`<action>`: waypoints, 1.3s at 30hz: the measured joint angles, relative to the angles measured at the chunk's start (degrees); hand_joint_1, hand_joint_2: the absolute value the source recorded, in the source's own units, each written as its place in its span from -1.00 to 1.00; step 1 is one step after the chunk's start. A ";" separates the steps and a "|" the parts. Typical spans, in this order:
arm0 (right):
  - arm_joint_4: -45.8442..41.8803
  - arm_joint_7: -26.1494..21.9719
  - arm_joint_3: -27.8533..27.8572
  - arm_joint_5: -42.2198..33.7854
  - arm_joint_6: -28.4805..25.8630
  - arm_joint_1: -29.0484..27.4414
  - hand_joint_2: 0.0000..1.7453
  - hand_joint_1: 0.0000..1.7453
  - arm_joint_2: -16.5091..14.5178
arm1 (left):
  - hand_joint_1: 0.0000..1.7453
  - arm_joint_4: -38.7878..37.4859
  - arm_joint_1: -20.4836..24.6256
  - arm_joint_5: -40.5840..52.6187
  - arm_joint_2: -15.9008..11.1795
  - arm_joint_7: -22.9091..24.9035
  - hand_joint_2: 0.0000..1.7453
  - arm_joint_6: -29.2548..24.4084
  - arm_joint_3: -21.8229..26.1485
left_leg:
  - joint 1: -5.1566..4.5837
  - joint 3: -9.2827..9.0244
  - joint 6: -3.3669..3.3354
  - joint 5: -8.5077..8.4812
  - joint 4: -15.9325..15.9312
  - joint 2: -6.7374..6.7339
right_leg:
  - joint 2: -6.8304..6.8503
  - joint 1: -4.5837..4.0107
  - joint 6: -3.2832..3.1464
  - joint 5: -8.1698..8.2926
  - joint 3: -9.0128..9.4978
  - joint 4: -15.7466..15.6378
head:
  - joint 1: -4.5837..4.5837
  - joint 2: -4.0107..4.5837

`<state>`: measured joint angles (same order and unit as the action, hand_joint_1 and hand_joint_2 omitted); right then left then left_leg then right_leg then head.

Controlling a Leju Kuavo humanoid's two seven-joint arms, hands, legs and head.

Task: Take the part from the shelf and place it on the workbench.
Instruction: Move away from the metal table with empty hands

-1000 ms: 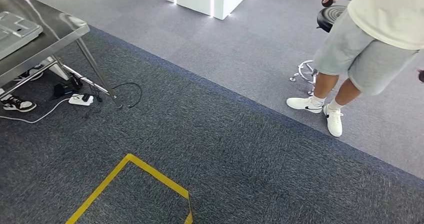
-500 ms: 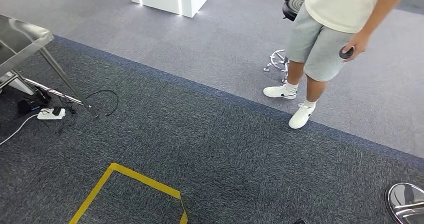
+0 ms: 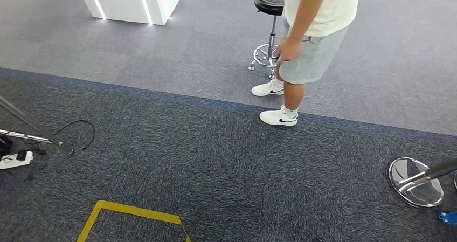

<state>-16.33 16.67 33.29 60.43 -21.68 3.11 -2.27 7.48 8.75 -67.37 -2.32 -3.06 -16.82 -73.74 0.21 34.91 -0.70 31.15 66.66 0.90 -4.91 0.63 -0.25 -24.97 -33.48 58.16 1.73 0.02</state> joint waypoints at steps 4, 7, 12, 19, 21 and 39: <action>-0.25 5.62 2.19 3.64 -2.37 -0.05 -1.00 -1.00 -0.20 | -1.00 -0.01 0.08 2.26 -0.29 2.50 -1.00 1.34 -2.92 | 0.06 -3.17 -0.53 -2.59 -7.51 2.83 | -2.50 0.04 1.30 0.15 -0.79 0.48 | -0.05 0.00; -1.32 8.61 3.50 6.72 -3.28 -0.64 -1.00 -1.00 -0.65 | -1.00 0.03 0.14 2.64 0.02 3.08 -1.00 1.94 -4.58 | 0.15 -3.40 -1.62 -3.26 -8.30 0.77 | -1.51 0.01 2.27 -0.36 -1.46 1.25 | -0.21 0.00; -5.17 18.30 6.05 17.90 1.68 -1.13 -1.00 -1.00 -3.45 | -1.00 0.06 -0.46 2.28 0.54 -1.98 -1.00 3.12 -5.92 | 0.00 -3.42 -2.52 -3.42 -8.69 -3.06 | 4.49 0.05 2.94 -7.20 -7.87 15.17 | -0.68 0.00; -7.26 20.12 18.49 24.61 5.51 -2.43 -1.00 -1.00 -10.84 | -1.00 0.51 -0.40 4.51 2.54 -8.95 -1.00 2.53 -7.76 | -0.53 -4.30 -1.10 -2.31 -8.27 -7.06 | 9.51 -0.65 1.65 -0.87 0.24 0.63 | -0.59 0.00; -6.74 19.23 20.40 24.61 3.64 -1.88 -1.00 -1.00 -12.06 | -1.00 0.55 -0.25 2.81 2.49 -7.72 -1.00 1.51 -7.99 | -0.47 -4.57 -0.38 -1.97 -8.25 -8.04 | 7.81 -0.44 0.99 -0.52 0.03 0.39 | -0.57 0.00; -3.67 -16.31 23.24 21.97 -2.36 1.33 -1.00 -1.00 -9.33 | -1.00 0.41 -1.23 -11.49 -1.53 -5.50 -1.00 0.36 -3.49 | 0.41 -3.53 -1.57 -3.55 -8.56 0.04 | 0.21 -0.28 2.24 -1.37 -2.88 3.64 | -0.56 0.00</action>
<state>-20.00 0.36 56.53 82.40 -24.04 4.43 -11.60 7.89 7.52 -78.86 -3.85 -8.56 -16.47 -77.23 0.62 31.38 -2.26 27.60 58.10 0.95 -4.71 0.35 1.99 -26.34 -36.36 61.80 1.16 0.02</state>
